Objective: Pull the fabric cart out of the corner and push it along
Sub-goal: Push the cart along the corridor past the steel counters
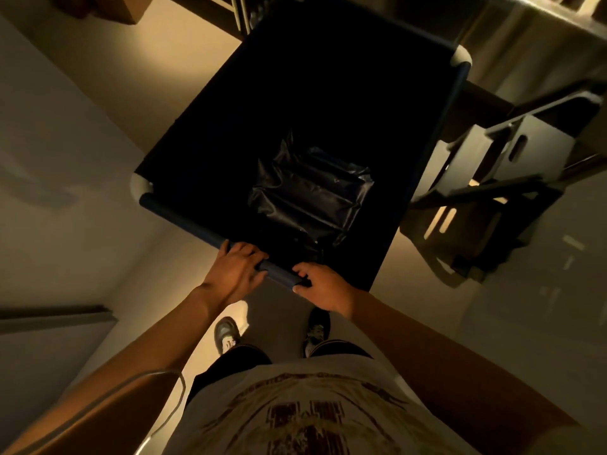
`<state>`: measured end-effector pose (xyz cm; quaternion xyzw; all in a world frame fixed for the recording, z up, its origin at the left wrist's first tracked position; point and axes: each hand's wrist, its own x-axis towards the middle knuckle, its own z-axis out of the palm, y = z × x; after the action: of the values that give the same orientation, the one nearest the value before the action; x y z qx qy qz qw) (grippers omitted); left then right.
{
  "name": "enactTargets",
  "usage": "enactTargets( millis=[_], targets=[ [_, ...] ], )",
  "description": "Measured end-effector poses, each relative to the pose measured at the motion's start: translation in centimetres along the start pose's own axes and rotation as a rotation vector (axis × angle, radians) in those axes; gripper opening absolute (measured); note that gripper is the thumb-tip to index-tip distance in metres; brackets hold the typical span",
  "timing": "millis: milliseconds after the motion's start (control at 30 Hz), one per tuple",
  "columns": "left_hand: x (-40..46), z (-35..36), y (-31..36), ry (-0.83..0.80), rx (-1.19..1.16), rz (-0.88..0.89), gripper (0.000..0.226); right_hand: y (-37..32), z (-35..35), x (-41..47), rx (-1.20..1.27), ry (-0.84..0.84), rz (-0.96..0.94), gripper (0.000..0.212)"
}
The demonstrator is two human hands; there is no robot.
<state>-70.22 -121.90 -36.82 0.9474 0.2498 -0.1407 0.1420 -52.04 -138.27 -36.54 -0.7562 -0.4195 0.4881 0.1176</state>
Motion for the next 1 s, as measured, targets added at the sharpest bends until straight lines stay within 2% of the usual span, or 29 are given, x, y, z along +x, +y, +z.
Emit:
enactTargets(
  millis=[200, 467, 767, 900, 1000],
  targets=[
    [1.1, -0.7, -4.0, -0.030, 0.019, 0.099, 0.048, -0.6, 1.2, -0.3, 0.079, 0.104, 0.094, 0.051],
    [1.7, -2.4, -11.2, -0.051, 0.006, 0.190, 0.047, -4.1, 4.2, -0.6, 0.202, 0.338, 0.278, 0.044],
    [2.1, -4.1, -17.9, -0.030, 0.095, 0.165, 0.049, -7.1, 8.1, -1.4, -0.049, 0.561, 0.423, 0.045],
    [2.2, -4.4, -19.1, -0.021, 0.105, 0.119, 0.054, -7.0, 9.3, -2.5, -0.080, 0.674, 0.423, 0.041],
    [2.1, -4.2, -19.2, 0.007, 0.122, 0.119, 0.053, -6.6, 9.6, -2.9, -0.087, 0.699, 0.398, 0.043]
  ],
)
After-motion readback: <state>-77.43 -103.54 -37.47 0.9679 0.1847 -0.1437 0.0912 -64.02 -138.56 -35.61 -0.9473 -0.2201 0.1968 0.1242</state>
